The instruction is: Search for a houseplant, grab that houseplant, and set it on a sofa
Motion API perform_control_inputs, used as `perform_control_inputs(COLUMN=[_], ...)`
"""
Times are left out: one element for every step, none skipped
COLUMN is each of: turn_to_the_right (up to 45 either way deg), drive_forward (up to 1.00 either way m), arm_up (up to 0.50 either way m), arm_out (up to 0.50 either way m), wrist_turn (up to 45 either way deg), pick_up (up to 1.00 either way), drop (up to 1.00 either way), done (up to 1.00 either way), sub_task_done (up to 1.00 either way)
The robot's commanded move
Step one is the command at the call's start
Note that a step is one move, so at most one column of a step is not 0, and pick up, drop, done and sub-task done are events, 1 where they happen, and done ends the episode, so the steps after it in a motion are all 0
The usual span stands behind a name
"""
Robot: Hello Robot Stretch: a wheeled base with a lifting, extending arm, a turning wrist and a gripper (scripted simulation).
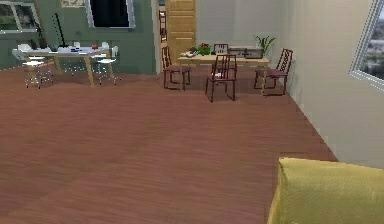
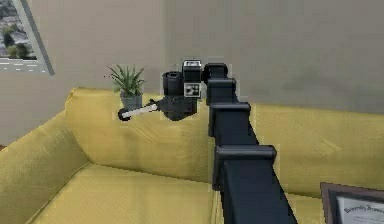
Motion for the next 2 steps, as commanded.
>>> perform_control_inputs(turn_to_the_right=[0.0, 0.0], drive_forward=[0.00, 0.00], arm_up=[0.00, 0.00], arm_out=[0.00, 0.00], wrist_turn=[45.0, 18.0], pick_up=[0.00, 0.00], drop=[0.00, 0.00], done=[0.00, 0.00], sub_task_done=[0.00, 0.00])
